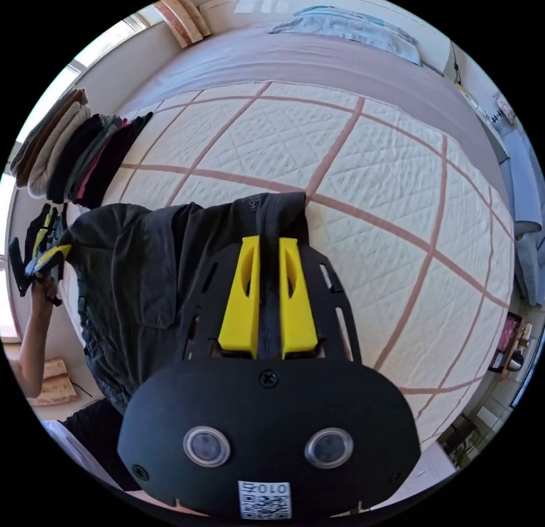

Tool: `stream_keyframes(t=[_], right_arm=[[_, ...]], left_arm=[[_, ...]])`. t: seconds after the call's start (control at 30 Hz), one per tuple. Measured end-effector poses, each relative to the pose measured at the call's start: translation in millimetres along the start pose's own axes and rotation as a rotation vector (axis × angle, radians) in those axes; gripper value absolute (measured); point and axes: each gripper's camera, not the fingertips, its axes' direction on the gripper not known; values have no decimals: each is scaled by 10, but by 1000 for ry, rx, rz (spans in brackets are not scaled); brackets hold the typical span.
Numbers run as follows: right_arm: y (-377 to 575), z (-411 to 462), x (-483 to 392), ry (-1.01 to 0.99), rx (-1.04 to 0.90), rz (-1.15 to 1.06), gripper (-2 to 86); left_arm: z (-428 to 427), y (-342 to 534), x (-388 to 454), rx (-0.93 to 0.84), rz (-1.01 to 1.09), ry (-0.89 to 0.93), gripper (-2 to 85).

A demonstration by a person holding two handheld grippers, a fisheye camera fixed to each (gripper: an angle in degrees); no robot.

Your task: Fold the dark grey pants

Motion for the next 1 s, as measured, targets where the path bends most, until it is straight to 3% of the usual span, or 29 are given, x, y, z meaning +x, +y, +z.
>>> stream_keyframes(t=[0.1,0.23,0.4,0.57,0.67,0.77,0.93,1.0], right_arm=[[149,-403,12,97,46,0,37],[399,-664,228,109,66,2,36],[378,-72,234,106,-89,-82,70],[390,-427,248,114,81,-61,107],[452,-569,-14,114,161,-203,116],[468,-448,-501,189,225,-457,135],[200,468,-1015,363,-120,-834,146],[128,730,-1019,366,-233,-892,146]], left_arm=[[-307,82,-351,67,-74,44,19],[-225,33,-315,42,31,76,23],[475,-146,4,-141,146,-191,48],[405,-169,-36,-190,56,-176,67],[139,-13,32,-195,48,-198,65],[-172,94,368,-92,165,-323,70],[204,-215,884,-120,558,-374,94],[569,-467,946,-185,690,-259,101]])
